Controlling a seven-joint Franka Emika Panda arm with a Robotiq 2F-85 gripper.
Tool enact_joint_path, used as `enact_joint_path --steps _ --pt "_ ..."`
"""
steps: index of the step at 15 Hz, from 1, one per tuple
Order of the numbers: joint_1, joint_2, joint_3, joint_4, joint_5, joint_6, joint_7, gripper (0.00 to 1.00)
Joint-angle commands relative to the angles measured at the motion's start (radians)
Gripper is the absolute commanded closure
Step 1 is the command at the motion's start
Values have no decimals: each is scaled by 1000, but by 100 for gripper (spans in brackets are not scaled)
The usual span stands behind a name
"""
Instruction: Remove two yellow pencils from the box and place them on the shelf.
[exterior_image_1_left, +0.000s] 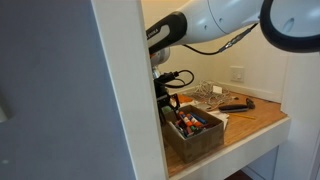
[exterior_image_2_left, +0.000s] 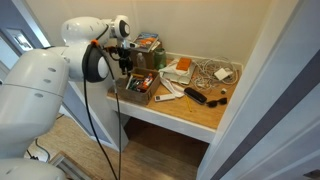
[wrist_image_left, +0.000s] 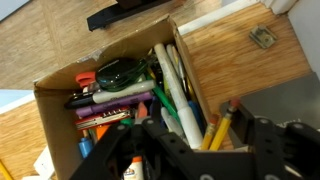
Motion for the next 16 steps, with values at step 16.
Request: enact_joint_path --steps 16 --pt "22 60 -6 143 -12 -76 -34 98"
